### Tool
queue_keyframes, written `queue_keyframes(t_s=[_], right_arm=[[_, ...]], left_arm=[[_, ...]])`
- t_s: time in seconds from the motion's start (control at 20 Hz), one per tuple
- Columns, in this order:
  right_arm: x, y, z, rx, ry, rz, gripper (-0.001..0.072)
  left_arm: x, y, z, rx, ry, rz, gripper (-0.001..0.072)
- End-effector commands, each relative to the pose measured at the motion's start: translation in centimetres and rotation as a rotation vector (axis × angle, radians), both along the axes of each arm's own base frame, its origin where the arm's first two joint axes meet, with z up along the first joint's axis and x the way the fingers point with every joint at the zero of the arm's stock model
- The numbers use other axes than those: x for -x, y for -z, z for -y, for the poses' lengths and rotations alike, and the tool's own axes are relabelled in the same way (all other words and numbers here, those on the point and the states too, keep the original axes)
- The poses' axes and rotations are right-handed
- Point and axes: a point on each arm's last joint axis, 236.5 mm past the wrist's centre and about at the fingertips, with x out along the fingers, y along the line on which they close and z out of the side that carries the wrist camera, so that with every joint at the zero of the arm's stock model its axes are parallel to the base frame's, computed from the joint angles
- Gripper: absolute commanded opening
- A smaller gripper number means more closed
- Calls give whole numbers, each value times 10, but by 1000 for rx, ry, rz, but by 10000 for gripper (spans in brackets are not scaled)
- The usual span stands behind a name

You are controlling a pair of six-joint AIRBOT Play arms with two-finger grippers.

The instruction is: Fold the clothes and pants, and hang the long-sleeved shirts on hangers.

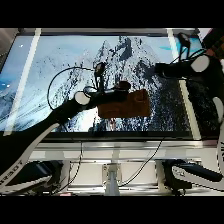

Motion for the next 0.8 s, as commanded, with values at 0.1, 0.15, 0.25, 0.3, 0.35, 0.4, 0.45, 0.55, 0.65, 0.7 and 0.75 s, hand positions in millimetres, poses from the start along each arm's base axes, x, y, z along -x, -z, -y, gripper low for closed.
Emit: queue_keyframes(t_s=[0.1, 0.15, 0.25, 0.3, 0.35, 0.4, 0.45, 0.55, 0.65, 0.7, 0.75], right_arm=[[10, -22, 43, 34, 72, 28, 12], [11, -21, 44, 39, 71, 22, 13], [12, -19, 44, 42, 69, 14, 12], [12, -18, 45, 46, 69, 12, 12], [12, -18, 47, 56, 71, 12, 12], [12, -17, 50, 72, 73, 13, 13], [12, -17, 53, 85, 76, 15, 13], [11, -16, 59, 116, 79, 16, 13], [12, -12, 74, 216, 50, 23, 12], [12, -10, 87, 292, 35, 22, 11], [12, -5, 103, 343, 49, 7, 10]], left_arm=[[8, 9, 45, -19, -56, 85, 15], [7, 15, 50, -25, -55, 83, 16], [6, 28, 56, -40, -47, 67, 165], [7, 33, 58, -40, -42, 50, 338], [9, 34, 59, -36, -39, 39, 372], [10, 34, 60, -35, -34, 34, 373], [10, 34, 60, -35, -34, 35, 372], [10, 33, 60, -33, -34, 36, 373], [9, 29, 58, -29, -36, 41, 373], [7, 26, 57, -25, -40, 46, 373], [5, 21, 54, -25, -40, 61, 373]])
